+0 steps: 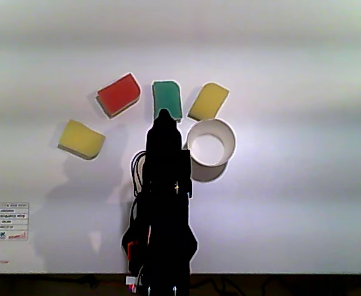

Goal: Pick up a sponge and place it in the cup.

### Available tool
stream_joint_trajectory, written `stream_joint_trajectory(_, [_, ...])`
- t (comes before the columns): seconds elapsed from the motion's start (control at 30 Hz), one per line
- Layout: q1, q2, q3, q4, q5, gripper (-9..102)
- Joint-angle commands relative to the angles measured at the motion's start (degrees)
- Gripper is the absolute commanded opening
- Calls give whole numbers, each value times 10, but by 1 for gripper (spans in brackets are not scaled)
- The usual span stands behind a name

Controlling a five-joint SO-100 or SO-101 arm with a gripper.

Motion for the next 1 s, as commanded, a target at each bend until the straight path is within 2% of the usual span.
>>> stream_joint_trajectory(0.0, [6,7,26,7,-5,0])
stream_joint_trajectory(0.1, [11,7,58,3,-6,0])
stream_joint_trajectory(0.6, [18,7,58,187,7,0])
stream_joint_trajectory(0.87, [14,7,46,172,-3,0])
stream_joint_trajectory(0.97, [18,-40,14,153,-5,0])
